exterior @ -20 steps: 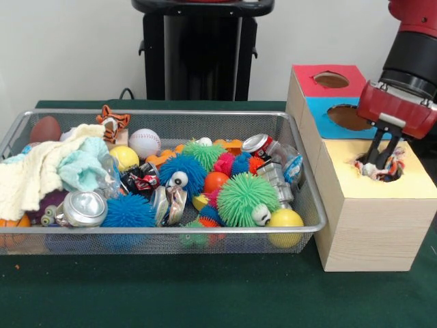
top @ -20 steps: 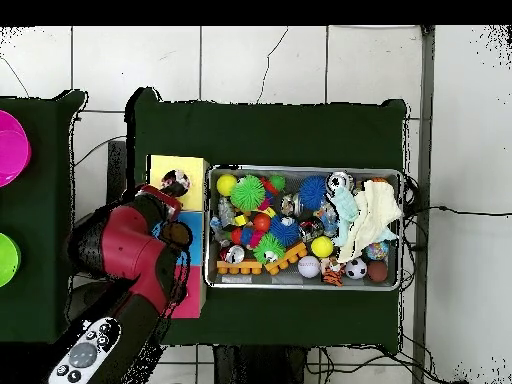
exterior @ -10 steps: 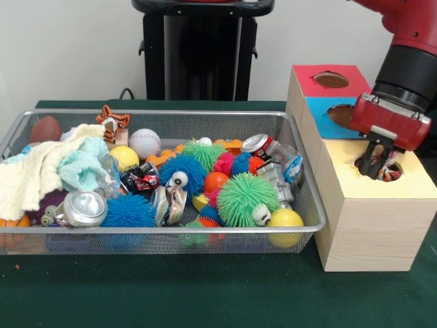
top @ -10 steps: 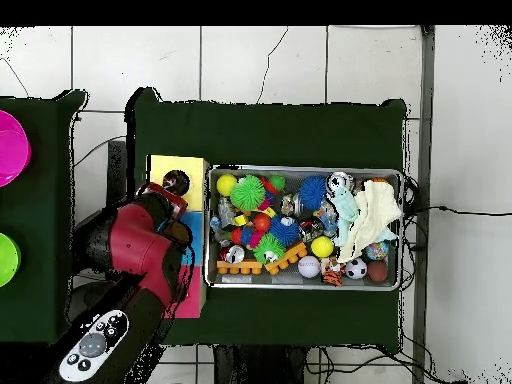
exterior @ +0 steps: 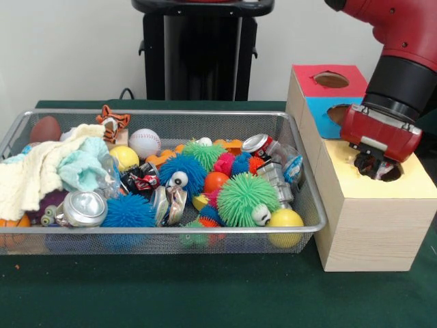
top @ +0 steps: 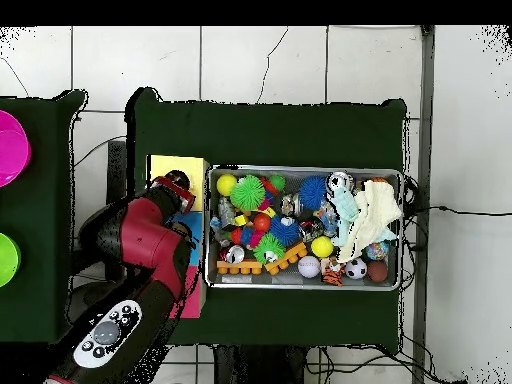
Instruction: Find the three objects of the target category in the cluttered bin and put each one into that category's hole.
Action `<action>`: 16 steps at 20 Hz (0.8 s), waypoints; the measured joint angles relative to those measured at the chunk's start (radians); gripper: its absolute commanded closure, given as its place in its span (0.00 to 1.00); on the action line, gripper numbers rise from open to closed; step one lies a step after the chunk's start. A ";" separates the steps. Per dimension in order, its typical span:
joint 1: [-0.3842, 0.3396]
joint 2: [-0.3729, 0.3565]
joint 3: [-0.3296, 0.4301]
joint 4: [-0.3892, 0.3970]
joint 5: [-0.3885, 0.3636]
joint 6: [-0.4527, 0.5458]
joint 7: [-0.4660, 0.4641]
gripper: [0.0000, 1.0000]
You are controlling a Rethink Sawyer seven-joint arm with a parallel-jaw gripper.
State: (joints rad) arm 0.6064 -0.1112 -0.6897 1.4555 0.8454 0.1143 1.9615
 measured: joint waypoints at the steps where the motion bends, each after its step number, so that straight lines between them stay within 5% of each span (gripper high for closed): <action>1: -0.001 0.002 0.000 -0.002 0.001 0.000 0.000 1.00; 16: -0.001 0.008 -0.001 -0.022 0.018 -0.004 0.000 1.00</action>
State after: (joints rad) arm 0.6052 -0.1032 -0.6906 1.4336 0.8630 0.1103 1.9615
